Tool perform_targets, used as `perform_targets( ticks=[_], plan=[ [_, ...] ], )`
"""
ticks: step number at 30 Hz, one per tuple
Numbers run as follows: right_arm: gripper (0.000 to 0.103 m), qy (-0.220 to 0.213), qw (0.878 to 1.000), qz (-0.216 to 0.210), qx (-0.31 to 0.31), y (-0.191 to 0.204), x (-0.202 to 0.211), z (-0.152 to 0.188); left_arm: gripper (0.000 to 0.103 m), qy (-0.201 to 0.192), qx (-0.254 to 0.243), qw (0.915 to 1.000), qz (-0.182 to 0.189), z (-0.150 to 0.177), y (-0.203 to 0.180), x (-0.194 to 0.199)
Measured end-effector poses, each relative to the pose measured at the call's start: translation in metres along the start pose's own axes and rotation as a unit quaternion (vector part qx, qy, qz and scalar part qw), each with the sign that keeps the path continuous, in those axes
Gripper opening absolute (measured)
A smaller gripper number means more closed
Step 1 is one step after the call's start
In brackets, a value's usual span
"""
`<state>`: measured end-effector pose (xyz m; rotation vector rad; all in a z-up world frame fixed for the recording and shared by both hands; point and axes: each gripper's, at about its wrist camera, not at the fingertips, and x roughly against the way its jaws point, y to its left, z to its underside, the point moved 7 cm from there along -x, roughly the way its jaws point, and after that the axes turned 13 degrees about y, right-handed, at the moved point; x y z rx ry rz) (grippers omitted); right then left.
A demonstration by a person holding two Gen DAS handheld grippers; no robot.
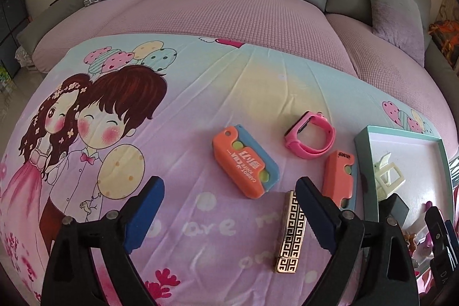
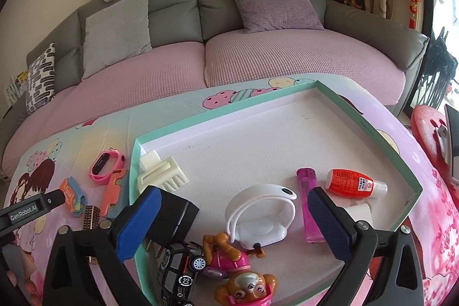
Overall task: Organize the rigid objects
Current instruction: 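Move both open tools back toward the gold lipstick case and orange knife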
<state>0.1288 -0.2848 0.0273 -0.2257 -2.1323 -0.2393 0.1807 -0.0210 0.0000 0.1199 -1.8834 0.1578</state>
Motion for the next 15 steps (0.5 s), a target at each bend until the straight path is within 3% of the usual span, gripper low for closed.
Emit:
perform_targets(
  ticks=[8, 15],
  plan=[
    [0.103, -0.013, 0.998, -0.039, 0.056, 0.053, 0.006, 0.003, 0.093, 0.004, 0.031, 0.9995, -0.001, 0.0, 0.026, -0.003],
    [0.103, 0.003, 0.99, -0.092, 0.103, 0.108, 0.001, 0.019, 0.093, 0.01, 0.058, 0.9983, -0.003, 0.003, 0.051, -0.006]
  ],
)
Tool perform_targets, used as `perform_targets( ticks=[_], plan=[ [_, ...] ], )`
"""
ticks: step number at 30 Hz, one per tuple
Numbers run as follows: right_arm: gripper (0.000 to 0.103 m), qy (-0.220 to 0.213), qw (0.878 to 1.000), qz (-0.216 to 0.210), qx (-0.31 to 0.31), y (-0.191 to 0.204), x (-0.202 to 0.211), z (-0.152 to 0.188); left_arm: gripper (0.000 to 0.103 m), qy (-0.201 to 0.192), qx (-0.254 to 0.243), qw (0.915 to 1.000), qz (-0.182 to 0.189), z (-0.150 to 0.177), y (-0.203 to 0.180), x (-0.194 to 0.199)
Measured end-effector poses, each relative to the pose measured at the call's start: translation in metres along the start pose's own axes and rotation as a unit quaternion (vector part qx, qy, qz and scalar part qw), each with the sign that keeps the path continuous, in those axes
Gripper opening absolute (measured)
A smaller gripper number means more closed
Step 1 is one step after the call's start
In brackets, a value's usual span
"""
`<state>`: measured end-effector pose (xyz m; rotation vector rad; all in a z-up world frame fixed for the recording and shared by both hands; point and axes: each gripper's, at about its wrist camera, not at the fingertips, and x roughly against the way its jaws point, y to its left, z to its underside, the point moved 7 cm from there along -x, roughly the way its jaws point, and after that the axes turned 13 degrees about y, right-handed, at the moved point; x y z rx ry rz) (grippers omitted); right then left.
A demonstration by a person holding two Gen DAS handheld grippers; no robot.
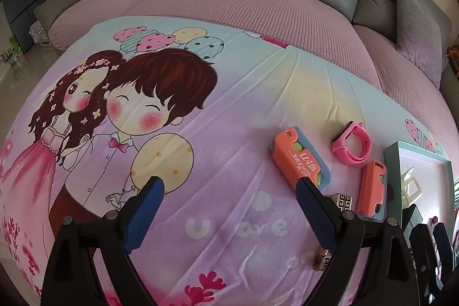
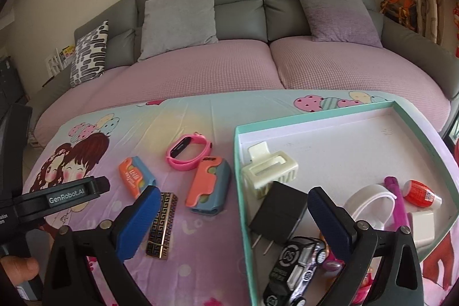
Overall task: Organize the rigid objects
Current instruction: 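Move both open tools back toward the gold lipstick case and orange knife, then close the right tool on the gold-patterned lipstick case and lift it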
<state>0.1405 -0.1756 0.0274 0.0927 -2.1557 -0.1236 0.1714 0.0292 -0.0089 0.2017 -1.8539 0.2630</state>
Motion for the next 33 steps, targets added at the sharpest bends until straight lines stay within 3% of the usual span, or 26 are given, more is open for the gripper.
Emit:
perform_targets(
  ticks=[8, 14, 19, 27, 33],
  plan=[
    [0.102, 0.034, 0.998, -0.046, 0.036, 0.043, -0.026, 0.014, 0.093, 0.005, 0.025, 0.9997, 0.0, 0.0, 0.023, -0.003],
    [0.082, 0.066, 0.996, -0.043, 0.052, 0.057, -0.044, 0.023, 0.093, 0.015, 0.026, 0.9995, 0.007, 0.001, 0.025, -0.009],
    [0.059, 0.087, 0.994, -0.04, 0.044, 0.058, -0.057, 0.028, 0.093, 0.022, 0.029, 0.9993, 0.011, 0.002, 0.026, -0.015],
    [0.046, 0.096, 0.994, -0.033, 0.038, 0.056, -0.066, 0.031, 0.093, 0.029, 0.026, 0.999, 0.021, 0.001, 0.023, -0.023],
    [0.031, 0.093, 0.995, -0.037, 0.026, 0.052, -0.064, 0.03, 0.093, 0.028, 0.026, 0.999, 0.021, 0.0, 0.021, -0.024]
  ],
)
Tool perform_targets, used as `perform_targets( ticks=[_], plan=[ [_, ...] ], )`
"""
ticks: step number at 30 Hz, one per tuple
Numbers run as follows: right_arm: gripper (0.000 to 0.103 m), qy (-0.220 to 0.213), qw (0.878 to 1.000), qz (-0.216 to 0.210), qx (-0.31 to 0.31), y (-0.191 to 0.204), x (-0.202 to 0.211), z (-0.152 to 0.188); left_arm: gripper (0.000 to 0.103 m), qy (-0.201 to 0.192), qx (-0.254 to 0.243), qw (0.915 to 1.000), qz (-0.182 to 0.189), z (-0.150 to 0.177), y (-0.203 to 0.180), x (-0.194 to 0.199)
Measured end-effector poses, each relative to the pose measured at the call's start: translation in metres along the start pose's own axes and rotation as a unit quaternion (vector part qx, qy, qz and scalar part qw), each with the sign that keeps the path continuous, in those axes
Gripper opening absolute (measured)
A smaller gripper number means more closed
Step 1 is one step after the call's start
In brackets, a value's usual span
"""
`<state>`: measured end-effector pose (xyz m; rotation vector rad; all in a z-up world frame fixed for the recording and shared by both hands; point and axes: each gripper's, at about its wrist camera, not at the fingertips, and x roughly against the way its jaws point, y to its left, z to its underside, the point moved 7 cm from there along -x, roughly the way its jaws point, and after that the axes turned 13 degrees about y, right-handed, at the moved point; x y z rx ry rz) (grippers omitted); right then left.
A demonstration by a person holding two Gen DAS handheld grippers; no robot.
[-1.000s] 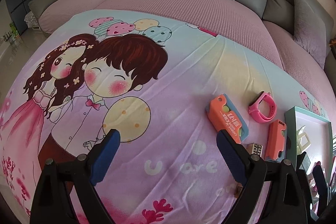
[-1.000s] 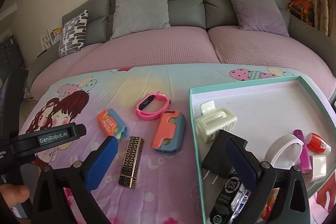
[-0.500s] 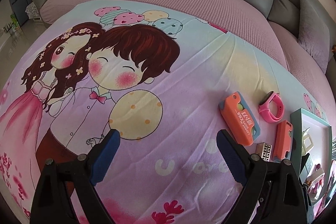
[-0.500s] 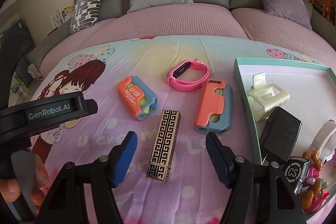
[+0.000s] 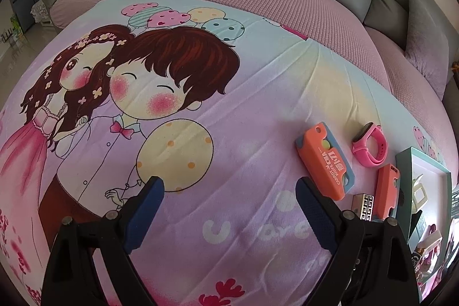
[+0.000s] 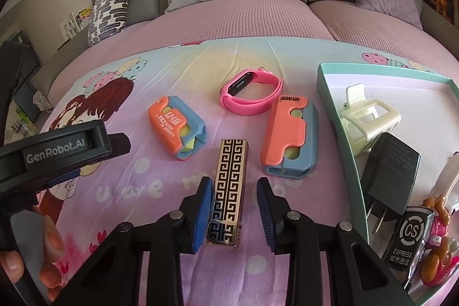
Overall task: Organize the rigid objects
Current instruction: 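Close the right tool on the gold-patterned lipstick case and lift it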
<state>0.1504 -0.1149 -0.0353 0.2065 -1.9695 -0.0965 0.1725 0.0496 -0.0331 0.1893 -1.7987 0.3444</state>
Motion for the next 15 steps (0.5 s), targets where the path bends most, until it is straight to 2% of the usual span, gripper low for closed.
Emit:
perform_targets(
  ticks=[3, 9, 15],
  plan=[
    [0.024, 0.0, 1.0, -0.001, 0.0, 0.0, 0.001, 0.0, 0.093, -0.003, -0.001, 1.0, 0.001, -0.002, -0.003, 0.0],
    [0.024, 0.002, 1.0, -0.004, -0.001, -0.002, 0.001, 0.0, 0.093, -0.004, -0.01, 0.9992, 0.039, -0.007, -0.019, -0.003],
    [0.024, 0.003, 1.0, -0.007, -0.004, -0.005, 0.001, 0.0, 0.093, -0.016, -0.037, 0.998, 0.049, -0.014, -0.042, -0.006]
  ],
)
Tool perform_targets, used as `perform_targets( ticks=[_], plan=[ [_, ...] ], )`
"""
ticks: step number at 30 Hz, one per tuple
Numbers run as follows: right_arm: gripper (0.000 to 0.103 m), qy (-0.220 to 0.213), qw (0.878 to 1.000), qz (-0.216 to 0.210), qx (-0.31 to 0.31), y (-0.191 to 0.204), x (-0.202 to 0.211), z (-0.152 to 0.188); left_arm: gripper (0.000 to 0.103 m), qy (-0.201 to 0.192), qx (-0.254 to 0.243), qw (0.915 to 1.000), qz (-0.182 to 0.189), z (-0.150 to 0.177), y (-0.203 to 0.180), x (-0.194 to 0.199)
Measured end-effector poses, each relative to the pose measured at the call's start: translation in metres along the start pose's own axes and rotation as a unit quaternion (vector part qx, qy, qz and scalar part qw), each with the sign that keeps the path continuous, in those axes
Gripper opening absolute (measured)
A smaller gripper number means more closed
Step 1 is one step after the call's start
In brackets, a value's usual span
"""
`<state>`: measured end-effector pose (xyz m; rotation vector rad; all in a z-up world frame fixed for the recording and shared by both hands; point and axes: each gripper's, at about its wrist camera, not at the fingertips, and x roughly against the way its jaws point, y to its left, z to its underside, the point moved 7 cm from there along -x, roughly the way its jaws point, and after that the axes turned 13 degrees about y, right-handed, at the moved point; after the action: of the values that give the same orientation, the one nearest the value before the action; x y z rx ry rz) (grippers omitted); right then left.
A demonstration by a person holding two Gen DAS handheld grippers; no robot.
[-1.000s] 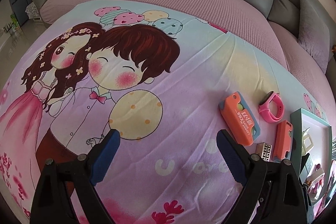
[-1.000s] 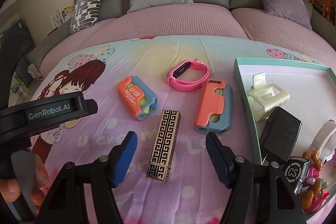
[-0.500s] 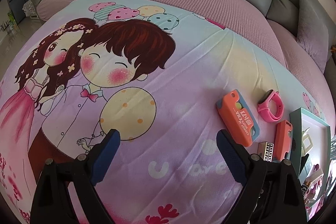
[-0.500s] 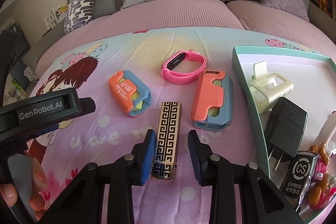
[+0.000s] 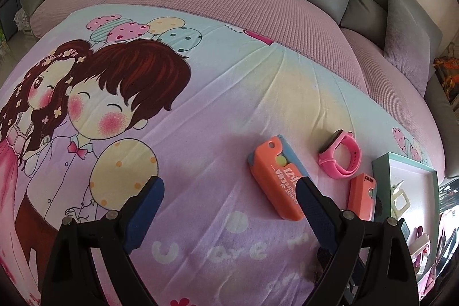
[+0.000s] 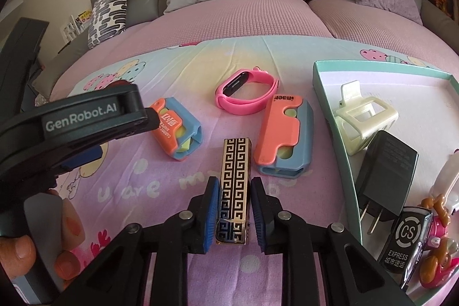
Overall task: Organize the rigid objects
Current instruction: 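Close the right tool on the gold-patterned lipstick case and lift it, then grasp the orange-blue carrot knife with the left tool while the right tool holds the case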
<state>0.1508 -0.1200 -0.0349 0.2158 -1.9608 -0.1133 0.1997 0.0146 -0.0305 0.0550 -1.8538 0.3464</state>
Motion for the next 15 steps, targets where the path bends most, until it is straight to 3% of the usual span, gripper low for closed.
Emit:
perform_targets(
  ticks=[8, 15],
  plan=[
    [0.024, 0.002, 1.0, -0.002, 0.002, -0.001, -0.001, 0.0, 0.093, 0.01, -0.028, 0.9995, 0.012, -0.005, -0.022, -0.016],
    [0.024, 0.003, 1.0, -0.003, 0.002, -0.001, -0.001, 0.0, 0.093, 0.012, -0.045, 0.9989, -0.001, -0.009, -0.029, -0.023]
  ],
)
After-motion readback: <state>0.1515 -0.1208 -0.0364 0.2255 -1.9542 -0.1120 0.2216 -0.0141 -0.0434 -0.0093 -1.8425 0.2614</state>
